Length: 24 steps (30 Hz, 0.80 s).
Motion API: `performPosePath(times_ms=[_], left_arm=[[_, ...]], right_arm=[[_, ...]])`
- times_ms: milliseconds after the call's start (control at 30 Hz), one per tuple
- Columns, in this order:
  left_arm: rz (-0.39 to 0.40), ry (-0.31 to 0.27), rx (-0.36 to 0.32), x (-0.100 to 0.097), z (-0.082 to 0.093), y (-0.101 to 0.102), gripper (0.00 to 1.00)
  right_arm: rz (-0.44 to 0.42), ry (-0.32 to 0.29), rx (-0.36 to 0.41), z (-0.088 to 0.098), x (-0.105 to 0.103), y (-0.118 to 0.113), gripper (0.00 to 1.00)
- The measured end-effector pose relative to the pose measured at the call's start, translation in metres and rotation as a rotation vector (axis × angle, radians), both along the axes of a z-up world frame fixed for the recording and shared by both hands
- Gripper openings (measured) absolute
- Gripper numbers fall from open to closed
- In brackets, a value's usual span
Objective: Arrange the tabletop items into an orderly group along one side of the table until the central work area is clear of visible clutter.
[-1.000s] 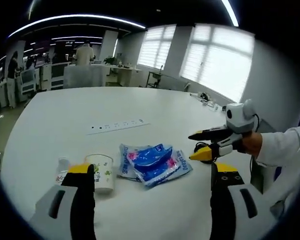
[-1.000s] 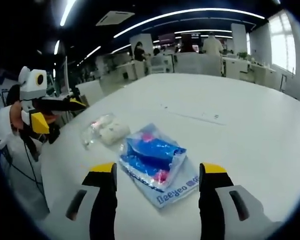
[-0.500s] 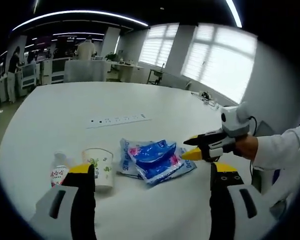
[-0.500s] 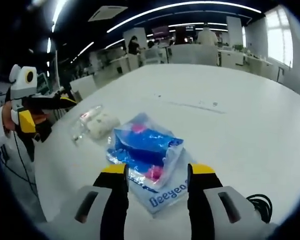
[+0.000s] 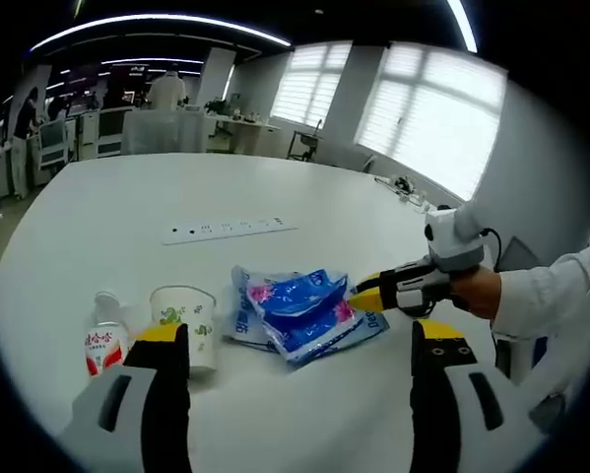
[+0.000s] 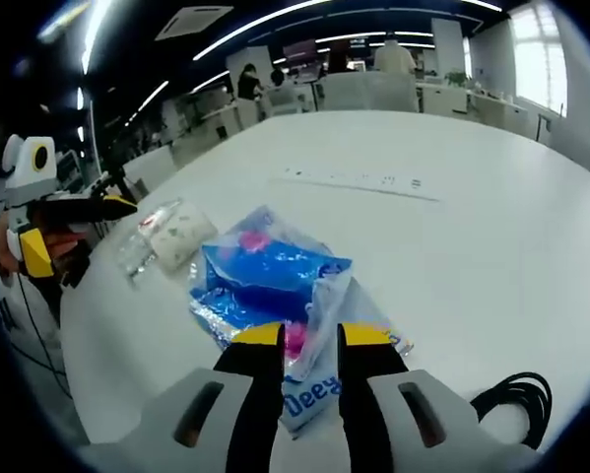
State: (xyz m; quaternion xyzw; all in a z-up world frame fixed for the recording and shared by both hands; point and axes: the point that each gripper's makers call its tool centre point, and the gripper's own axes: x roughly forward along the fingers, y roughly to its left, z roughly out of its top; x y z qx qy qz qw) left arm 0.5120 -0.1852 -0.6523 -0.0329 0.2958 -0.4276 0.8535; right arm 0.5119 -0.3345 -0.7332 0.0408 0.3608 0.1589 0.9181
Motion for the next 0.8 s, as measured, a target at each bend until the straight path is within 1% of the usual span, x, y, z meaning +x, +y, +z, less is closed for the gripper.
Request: performPosePath(times_ms=[100, 167, 267, 433, 500, 633, 733, 800], left_arm=[[-0.002, 0.003, 0.002, 0.000, -0.002, -0.002, 0.95], [-0.004, 0.005, 0.000, 0.000, -0.002, -0.003, 0.95], [-0.007, 0.006, 0.001, -0.001, -0.005, -0.004, 0.94], [-0.008, 0.015, -0.003, -0.002, -0.008, -0.006, 0.93], [-0.006, 0.016, -0.005, -0.002, -0.009, -0.005, 0.92], [0.005, 0.030, -0.016, -0.003, -0.011, -0.004, 0.90], [0.007, 0.032, -0.012, -0.004, -0.013, -0.003, 0.89], [0.009, 0.037, -0.015, -0.006, -0.014, -0.003, 0.89]], right_arm=[[-0.009, 0.002, 0.005, -0.001, 0.000, 0.000, 0.14], [-0.014, 0.001, -0.001, -0.002, 0.000, -0.001, 0.10], [-0.026, 0.001, 0.001, -0.003, 0.000, 0.000, 0.06], [-0.041, 0.005, 0.002, -0.006, -0.001, 0.002, 0.04], [-0.046, 0.014, -0.014, -0.008, -0.002, 0.002, 0.02], [-0.061, 0.014, -0.002, -0.008, -0.003, 0.004, 0.00], [-0.078, 0.014, 0.007, -0.009, -0.004, 0.006, 0.00], [-0.087, 0.015, -0.001, -0.010, -0.005, 0.006, 0.00]])
